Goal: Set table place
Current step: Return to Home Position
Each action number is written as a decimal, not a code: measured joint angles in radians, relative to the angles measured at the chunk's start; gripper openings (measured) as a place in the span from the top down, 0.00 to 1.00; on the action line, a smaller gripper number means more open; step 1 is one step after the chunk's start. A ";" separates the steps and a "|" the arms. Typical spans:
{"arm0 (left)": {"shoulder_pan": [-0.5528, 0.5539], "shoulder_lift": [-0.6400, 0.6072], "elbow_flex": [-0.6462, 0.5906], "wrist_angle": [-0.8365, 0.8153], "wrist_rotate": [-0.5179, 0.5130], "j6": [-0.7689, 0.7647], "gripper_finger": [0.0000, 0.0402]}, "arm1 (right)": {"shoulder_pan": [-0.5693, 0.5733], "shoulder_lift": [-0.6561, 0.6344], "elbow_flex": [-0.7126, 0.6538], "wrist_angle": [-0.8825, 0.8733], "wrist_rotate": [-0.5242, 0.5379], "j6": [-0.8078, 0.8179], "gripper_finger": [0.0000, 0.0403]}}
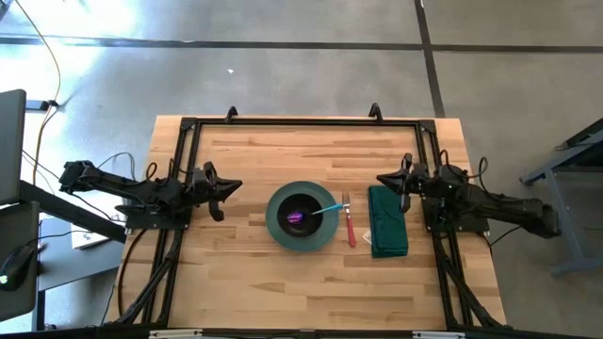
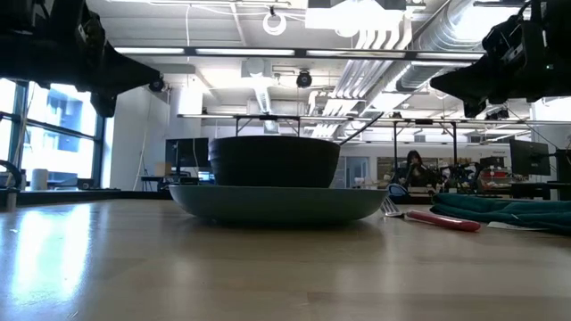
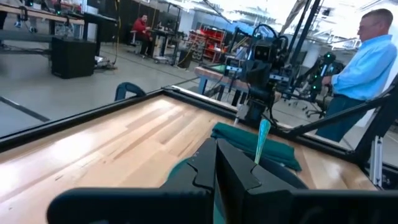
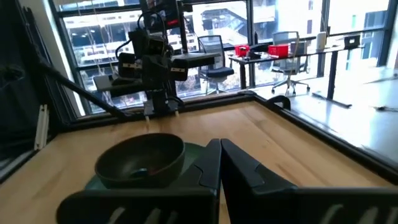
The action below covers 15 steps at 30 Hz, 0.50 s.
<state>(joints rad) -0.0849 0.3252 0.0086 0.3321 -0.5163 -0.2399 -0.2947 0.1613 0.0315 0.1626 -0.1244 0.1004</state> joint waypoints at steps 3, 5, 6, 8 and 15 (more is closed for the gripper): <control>0.000 0.000 0.000 0.001 0.000 0.000 1.00 | 0.000 0.001 0.000 -0.002 0.000 0.055 1.00; 0.000 0.000 0.000 0.001 0.000 0.000 1.00 | 0.000 0.000 0.000 -0.002 0.000 0.086 1.00; 0.000 0.000 0.000 0.001 0.000 0.000 1.00 | 0.000 0.000 0.000 -0.002 0.000 0.101 1.00; 0.000 0.000 0.000 0.000 0.000 0.000 1.00 | 0.000 0.000 0.000 -0.003 0.001 0.119 1.00; 0.000 0.000 0.000 0.001 0.000 0.000 1.00 | 0.000 0.001 0.000 -0.009 0.001 0.128 1.00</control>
<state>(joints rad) -0.0853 0.3252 0.0086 0.3328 -0.5163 -0.2402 -0.2947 0.1619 0.0315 0.1535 -0.1238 0.2285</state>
